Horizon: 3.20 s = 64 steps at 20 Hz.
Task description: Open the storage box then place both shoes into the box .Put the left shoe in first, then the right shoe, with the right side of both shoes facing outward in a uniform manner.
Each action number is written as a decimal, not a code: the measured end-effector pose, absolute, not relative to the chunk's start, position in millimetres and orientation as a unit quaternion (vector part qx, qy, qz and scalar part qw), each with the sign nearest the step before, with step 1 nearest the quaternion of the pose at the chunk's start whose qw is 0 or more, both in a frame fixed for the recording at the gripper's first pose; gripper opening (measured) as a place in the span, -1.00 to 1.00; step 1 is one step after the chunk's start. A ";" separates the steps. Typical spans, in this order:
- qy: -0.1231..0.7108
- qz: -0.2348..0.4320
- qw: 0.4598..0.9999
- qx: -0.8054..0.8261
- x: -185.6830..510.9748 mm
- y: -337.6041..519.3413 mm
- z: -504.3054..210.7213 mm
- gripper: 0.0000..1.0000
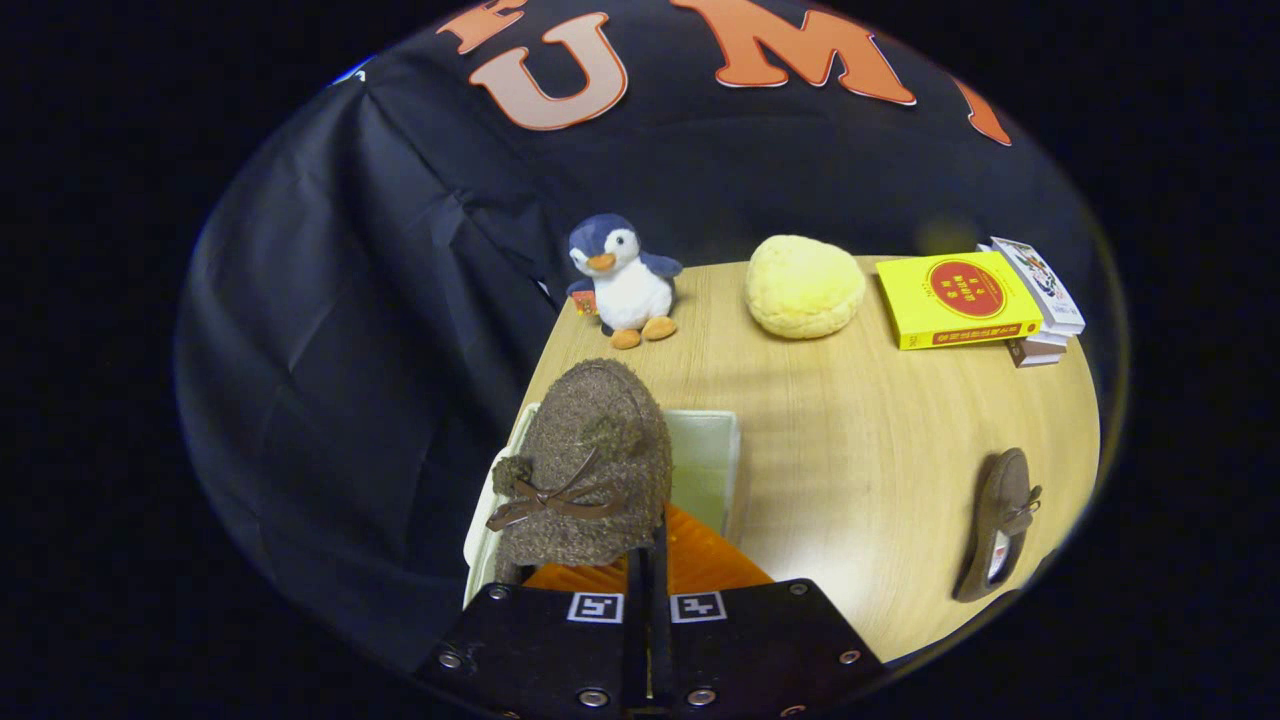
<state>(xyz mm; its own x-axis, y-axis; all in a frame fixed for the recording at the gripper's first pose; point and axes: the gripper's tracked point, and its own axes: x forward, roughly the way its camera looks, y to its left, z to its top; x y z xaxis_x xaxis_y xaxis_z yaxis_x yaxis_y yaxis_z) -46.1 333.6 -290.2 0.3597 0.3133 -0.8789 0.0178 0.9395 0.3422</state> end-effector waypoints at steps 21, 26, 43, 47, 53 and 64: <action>0.629 0.176 0.742 0.148 -108.0 423.6 -347.2 -0.11; 0.562 0.219 0.776 0.184 -99.3 398.1 -296.6 0.53; 0.510 0.049 0.851 0.114 -135.6 60.1 -316.9 0.96; 0.525 0.019 0.845 0.095 -156.8 0.2 -348.4 0.92; 0.554 0.007 0.831 0.042 -181.6 -51.5 -393.4 0.72; 0.559 -0.020 0.828 0.027 -175.2 -76.0 -449.9 -0.08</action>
<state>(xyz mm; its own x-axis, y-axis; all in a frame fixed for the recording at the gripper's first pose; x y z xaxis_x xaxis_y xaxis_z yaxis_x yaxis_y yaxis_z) -175.2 -76.0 -449.9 0.3742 -0.0030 -0.9274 0.0630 0.9978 0.0222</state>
